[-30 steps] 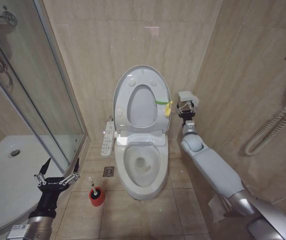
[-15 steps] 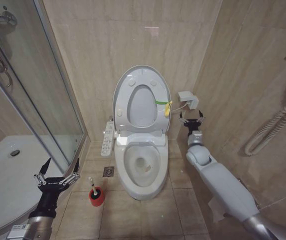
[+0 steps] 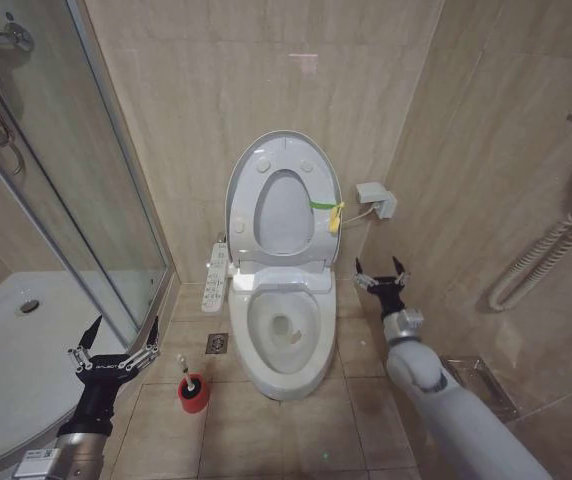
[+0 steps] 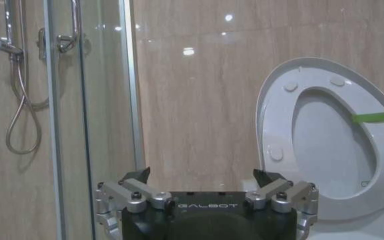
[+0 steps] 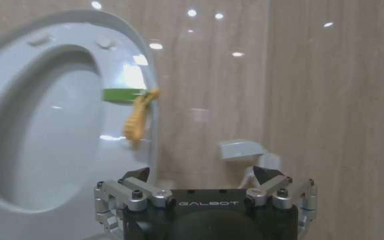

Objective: Open the toilet lid, clean the toilet bowl with a toilet brush, close the toilet lid, and flush.

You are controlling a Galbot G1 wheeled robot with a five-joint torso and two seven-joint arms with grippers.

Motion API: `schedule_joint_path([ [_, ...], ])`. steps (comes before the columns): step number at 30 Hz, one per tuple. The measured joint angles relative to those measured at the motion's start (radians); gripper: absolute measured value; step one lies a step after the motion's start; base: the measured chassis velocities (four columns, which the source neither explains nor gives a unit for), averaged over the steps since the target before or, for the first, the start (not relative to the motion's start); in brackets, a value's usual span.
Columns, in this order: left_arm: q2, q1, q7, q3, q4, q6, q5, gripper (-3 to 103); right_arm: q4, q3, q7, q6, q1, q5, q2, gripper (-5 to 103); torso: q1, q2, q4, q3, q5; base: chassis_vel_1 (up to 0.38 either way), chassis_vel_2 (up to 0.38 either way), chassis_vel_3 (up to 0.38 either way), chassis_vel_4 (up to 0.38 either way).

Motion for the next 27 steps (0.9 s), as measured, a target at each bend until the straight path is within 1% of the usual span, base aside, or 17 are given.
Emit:
schedule_joint_path([
  [1,0.000,0.000,0.000,0.000,0.000,0.000,0.000,100,0.009,0.006,-0.021,0.006,-0.016,0.003,0.003,100,0.000,0.000,0.0003,0.000,0.0000,0.000,0.000,0.000,0.000],
  [2,0.000,0.000,0.000,0.000,0.000,0.000,0.000,100,0.009,0.006,-0.021,0.006,-0.016,0.003,0.003,100,0.000,0.000,0.0003,0.000,0.0000,0.000,0.000,0.000,0.000],
  [4,0.000,0.000,0.000,0.000,0.000,0.000,0.000,100,0.029,0.024,-0.045,0.015,-0.051,0.003,0.023,100,0.000,0.000,0.0001,0.000,0.0000,0.000,0.000,0.000,0.000],
  [10,0.000,0.000,0.000,0.000,0.000,0.000,0.000,100,0.083,0.055,-0.044,0.009,-0.116,-0.006,0.062,100,0.000,0.000,0.0002,0.000,-0.0001,0.000,0.000,0.000,0.000],
  [13,0.000,0.000,0.000,0.000,0.000,0.000,0.000,100,0.126,0.090,-0.032,0.000,-0.171,-0.036,0.098,100,0.000,0.000,0.0002,0.000,0.0000,0.000,0.000,0.000,0.000],
  [14,0.000,0.000,0.000,0.000,0.000,0.000,0.000,100,0.126,0.090,-0.032,0.000,-0.171,-0.036,0.098,100,0.000,0.000,0.0002,0.000,0.0000,0.000,0.000,0.000,0.000],
  [18,0.000,0.000,0.000,0.000,0.000,0.000,0.000,100,0.162,0.155,-0.029,0.002,-0.245,-0.099,0.149,100,0.000,0.000,0.0001,0.000,0.0000,0.000,0.000,0.000,0.000],
  [27,0.000,0.000,0.000,0.000,0.000,0.000,0.000,100,0.202,0.240,-0.032,0.020,-0.340,-0.157,0.205,100,0.000,0.000,-0.0001,0.000,0.0000,0.000,0.000,0.000,0.000],
])
